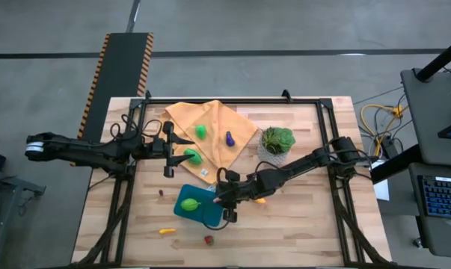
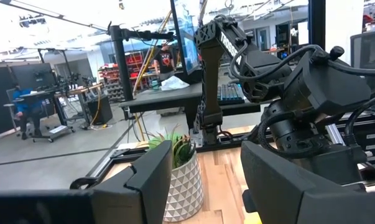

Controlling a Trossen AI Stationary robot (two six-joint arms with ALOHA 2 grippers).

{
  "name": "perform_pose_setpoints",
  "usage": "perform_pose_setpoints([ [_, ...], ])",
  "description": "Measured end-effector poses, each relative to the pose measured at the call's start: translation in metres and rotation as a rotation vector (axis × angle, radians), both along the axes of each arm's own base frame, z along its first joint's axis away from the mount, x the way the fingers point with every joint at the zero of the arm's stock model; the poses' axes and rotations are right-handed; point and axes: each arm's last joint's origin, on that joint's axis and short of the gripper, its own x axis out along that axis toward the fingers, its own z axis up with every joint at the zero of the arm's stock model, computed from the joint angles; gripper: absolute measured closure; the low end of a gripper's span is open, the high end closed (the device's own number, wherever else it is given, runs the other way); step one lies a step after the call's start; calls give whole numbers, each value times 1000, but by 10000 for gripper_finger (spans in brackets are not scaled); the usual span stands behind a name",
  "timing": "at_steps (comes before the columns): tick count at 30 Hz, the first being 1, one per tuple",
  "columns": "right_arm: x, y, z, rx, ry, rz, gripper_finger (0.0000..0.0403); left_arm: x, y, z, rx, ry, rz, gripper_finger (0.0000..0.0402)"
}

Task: Pick and placing Produce into tupperware
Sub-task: Put the peach into the blue bin, then put the banana into the blue bin

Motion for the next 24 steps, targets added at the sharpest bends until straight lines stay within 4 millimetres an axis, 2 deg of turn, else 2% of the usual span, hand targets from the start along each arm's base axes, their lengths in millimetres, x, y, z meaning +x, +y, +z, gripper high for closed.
perform_pose_setpoints([
  [14,0,-1,2,-65,-12,62,294,0,0,-5,-6,17,-1,223],
  [19,-7,-9,14,-129,29,94,294,0,0,-5,-7,18,-1,223],
  [24,-21,-20,29,-196,97,49,300,0,0,-5,-7,18,-1,223],
])
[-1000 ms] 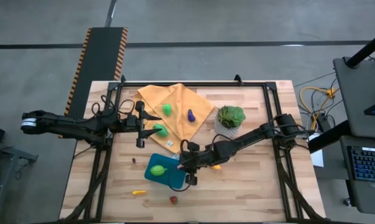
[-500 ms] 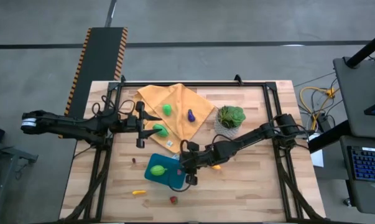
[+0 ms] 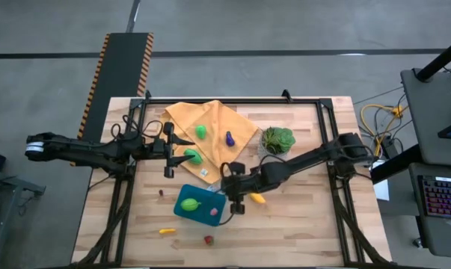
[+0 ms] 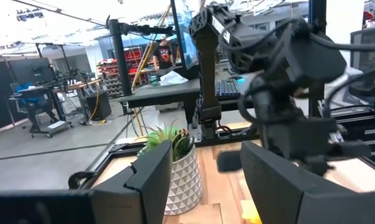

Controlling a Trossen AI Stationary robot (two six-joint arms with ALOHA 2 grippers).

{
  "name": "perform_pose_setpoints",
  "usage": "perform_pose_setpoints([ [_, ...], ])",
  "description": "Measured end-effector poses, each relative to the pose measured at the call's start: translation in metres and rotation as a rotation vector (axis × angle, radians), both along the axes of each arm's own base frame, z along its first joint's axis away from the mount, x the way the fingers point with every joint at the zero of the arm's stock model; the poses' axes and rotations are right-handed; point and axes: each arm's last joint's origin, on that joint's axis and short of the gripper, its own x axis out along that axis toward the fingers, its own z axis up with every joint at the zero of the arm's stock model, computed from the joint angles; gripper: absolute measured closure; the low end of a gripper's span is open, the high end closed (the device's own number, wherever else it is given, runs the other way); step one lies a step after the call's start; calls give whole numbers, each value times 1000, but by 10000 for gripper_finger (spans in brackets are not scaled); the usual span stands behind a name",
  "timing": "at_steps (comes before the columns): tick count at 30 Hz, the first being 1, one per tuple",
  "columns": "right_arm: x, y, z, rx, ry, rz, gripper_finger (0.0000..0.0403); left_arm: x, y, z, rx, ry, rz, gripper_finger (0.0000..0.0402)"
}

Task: Pick and placing Produce into tupperware
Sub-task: Put the banana into the blue bin

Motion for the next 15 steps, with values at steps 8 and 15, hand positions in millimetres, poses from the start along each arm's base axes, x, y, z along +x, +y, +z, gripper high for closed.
perform_pose_setpoints([
  [8,-19,-6,18,-49,27,-44,297,0,0,0,0,-2,0,223],
  [15,-22,-3,4,92,113,-45,197,0,0,0,-1,-2,0,223],
])
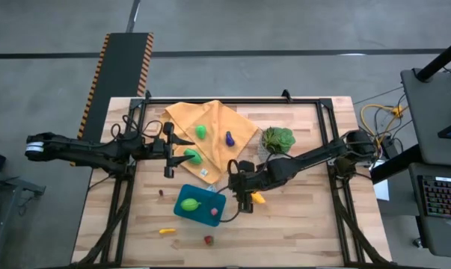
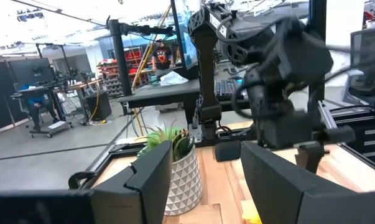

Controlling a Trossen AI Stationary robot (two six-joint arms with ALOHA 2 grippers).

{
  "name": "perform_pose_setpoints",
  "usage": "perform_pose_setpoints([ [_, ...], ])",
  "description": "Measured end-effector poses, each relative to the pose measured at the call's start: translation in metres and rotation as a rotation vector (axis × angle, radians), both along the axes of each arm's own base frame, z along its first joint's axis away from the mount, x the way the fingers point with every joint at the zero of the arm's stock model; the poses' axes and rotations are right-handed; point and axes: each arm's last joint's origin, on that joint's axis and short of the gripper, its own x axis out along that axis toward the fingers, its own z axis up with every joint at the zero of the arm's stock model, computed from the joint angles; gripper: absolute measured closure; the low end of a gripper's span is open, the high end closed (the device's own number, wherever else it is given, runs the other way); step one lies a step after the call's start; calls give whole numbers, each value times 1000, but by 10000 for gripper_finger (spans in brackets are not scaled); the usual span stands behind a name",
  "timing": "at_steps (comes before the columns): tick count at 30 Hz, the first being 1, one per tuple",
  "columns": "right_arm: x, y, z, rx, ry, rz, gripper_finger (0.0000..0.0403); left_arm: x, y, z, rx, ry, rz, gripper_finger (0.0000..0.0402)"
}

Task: Pick and placing Produce into tupperware
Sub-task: Put the banana into the blue bin

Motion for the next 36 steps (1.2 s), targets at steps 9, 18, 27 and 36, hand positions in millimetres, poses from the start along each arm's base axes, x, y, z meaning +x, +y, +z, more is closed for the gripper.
perform_pose_setpoints([
  [9,-21,-9,-20,-38,222,-222,77,0,0,0,-1,0,0,223],
  [18,-26,-8,-29,32,255,-326,63,0,0,0,-1,3,0,223],
  [27,-32,-8,-48,80,324,-409,62,1,0,-1,-1,3,0,223],
  [36,-33,-7,-58,103,334,-439,60,1,0,-1,-1,4,0,223],
])
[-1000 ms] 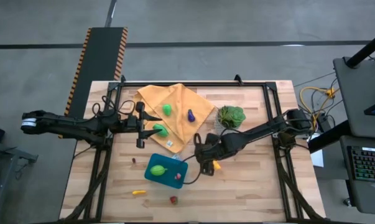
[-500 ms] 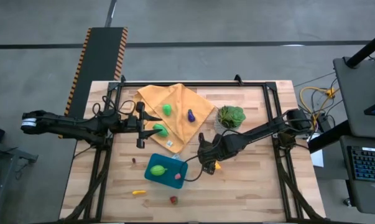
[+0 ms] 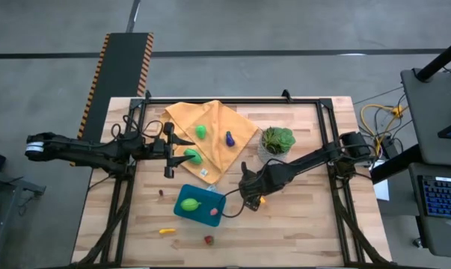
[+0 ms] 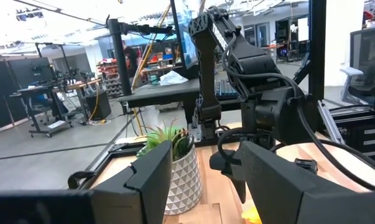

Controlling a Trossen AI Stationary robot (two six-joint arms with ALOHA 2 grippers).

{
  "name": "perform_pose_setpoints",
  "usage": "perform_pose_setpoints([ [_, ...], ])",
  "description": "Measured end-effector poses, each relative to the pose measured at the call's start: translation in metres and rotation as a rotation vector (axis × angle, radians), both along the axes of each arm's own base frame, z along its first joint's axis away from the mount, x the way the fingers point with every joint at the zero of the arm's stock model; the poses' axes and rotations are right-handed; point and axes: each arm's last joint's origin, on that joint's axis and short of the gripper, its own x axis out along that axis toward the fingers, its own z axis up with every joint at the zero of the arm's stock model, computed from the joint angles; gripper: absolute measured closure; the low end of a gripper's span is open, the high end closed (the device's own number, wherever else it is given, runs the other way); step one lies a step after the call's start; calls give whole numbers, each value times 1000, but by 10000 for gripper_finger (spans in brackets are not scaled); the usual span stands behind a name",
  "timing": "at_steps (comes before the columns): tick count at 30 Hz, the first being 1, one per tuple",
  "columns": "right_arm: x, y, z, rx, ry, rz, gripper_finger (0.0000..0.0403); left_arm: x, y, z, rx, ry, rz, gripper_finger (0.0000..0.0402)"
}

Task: Pick and placing Produce into tupperware
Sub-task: Put the banana into the blue bin

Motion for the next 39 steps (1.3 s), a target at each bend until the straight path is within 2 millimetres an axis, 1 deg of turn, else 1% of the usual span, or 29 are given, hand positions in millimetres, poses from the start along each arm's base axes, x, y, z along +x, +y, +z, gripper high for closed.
perform_pose_setpoints([
  [3,0,0,-2,2,-10,0,62,0,0,0,0,0,0,223],
  [11,-5,-1,-19,15,-45,-7,66,0,0,0,0,0,0,223],
  [16,-8,-2,-23,19,-53,-13,72,0,0,0,0,0,0,223],
  [28,-6,-1,-22,32,-55,-6,74,0,0,0,0,1,0,223],
  [39,-9,0,-25,29,-55,1,74,0,0,0,0,2,0,223],
])
